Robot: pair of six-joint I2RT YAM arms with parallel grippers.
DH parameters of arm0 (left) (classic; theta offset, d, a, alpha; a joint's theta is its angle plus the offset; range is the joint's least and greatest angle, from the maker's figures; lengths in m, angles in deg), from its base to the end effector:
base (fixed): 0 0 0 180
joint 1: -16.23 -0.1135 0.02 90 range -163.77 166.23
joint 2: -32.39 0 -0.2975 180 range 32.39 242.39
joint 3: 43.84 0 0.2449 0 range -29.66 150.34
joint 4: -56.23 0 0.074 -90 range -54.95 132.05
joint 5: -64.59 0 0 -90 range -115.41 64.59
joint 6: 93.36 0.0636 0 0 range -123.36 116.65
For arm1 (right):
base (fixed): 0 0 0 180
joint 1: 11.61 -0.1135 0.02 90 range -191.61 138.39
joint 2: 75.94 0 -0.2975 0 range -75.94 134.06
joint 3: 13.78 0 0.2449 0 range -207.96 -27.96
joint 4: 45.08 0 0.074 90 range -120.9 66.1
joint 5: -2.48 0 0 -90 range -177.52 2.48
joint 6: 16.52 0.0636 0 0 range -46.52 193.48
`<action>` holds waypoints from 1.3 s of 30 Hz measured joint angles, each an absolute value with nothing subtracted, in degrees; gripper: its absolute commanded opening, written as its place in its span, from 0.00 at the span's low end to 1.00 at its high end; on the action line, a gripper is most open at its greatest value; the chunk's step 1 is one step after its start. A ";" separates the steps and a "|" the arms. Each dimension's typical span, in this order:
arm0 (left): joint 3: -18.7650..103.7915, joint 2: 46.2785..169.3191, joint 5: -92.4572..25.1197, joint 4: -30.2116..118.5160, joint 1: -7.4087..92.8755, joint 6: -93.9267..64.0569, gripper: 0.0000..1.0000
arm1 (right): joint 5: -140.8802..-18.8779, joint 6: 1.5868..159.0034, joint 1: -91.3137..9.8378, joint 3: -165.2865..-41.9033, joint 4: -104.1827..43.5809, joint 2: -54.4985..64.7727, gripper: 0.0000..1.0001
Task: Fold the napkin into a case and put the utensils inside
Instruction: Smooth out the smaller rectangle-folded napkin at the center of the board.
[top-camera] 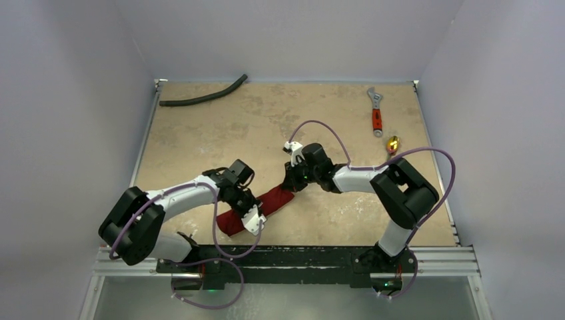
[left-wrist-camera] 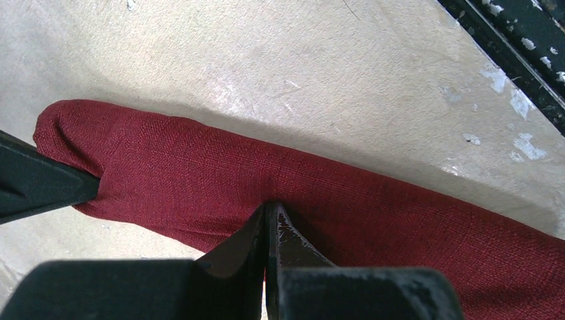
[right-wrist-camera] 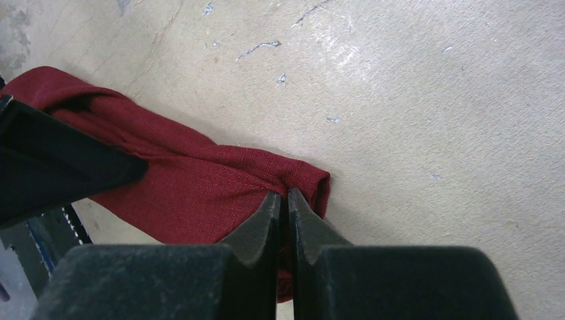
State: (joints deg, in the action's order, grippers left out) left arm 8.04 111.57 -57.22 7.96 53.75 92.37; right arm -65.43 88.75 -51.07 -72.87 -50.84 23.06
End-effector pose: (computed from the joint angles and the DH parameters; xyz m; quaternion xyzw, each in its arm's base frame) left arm 0.1491 -0.1567 0.1694 0.8895 0.3469 -0.1788 0.2378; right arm 0.2661 0.2501 0.1756 -0.2694 0.8291 0.3616 0.3304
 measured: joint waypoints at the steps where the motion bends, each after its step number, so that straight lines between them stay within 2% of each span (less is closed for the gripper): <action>1: 7.91 111.53 -57.09 7.94 53.75 92.74 0.00 | -65.52 88.75 -51.07 -72.98 -50.62 23.06 0.20; 6: 7.16 111.07 -56.87 8.29 53.75 93.83 0.00 | -67.62 88.64 -51.07 -73.06 -47.98 21.37 0.31; 8: 6.97 110.89 -56.85 8.57 53.73 93.96 0.00 | -69.32 88.55 -50.96 -73.06 -45.51 19.30 0.31; 9: 6.83 110.83 -56.87 8.71 53.71 93.98 0.00 | -70.26 88.46 -50.90 -73.06 -44.39 17.96 0.28; 13: 6.51 110.56 -56.87 9.23 53.64 93.98 0.00 | -71.27 88.46 -50.42 -73.02 -43.06 11.04 0.02; 18: 5.98 110.13 -56.85 10.13 53.62 93.74 0.00 | -64.91 90.85 -50.59 -72.12 -49.73 6.95 0.00; 22: 4.98 109.36 -56.70 11.42 53.53 93.24 0.00 | -57.70 93.60 -52.69 -69.74 -56.41 10.21 0.00; 28: 4.56 109.01 -56.63 12.03 53.49 93.11 0.00 | -46.94 98.41 -54.05 -68.32 -65.51 22.71 0.00; 34: 4.19 108.86 -56.63 12.64 53.49 93.20 0.00 | -42.99 104.18 -51.47 -68.25 -70.77 32.89 0.00; 39: 3.53 108.86 -56.63 14.41 53.49 93.35 0.00 | -42.07 106.34 -50.22 -68.25 -72.19 33.37 0.00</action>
State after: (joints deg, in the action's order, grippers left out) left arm 3.53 108.86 -56.63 14.41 53.49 93.35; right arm -42.07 106.34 -50.22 -68.25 -72.19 33.37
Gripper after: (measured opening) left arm 0.003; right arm 0.004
